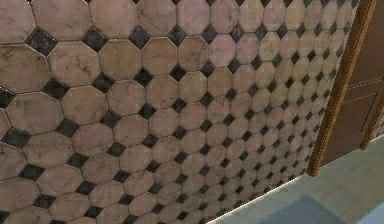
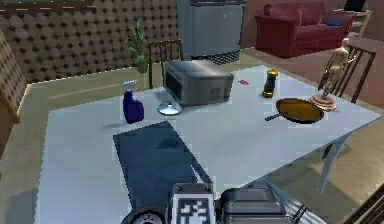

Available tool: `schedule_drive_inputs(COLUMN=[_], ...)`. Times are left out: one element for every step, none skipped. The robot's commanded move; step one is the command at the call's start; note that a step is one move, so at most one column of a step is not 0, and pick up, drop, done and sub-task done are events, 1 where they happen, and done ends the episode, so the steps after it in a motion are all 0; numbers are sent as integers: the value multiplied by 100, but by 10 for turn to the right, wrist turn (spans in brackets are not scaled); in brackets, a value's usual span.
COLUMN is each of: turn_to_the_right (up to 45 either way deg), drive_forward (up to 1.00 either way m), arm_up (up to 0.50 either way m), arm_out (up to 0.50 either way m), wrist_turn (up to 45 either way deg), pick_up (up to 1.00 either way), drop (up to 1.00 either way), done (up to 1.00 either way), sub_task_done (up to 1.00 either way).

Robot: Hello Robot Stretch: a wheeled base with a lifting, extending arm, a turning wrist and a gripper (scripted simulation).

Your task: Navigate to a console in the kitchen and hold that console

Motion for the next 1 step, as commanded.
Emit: schedule_drive_inputs(turn_to_the_right=[0], drive_forward=[0], arm_up=[0], arm_out=[12], wrist_turn=[0], pick_up=[0], drop=[0], done=[0], sub_task_done=[0])
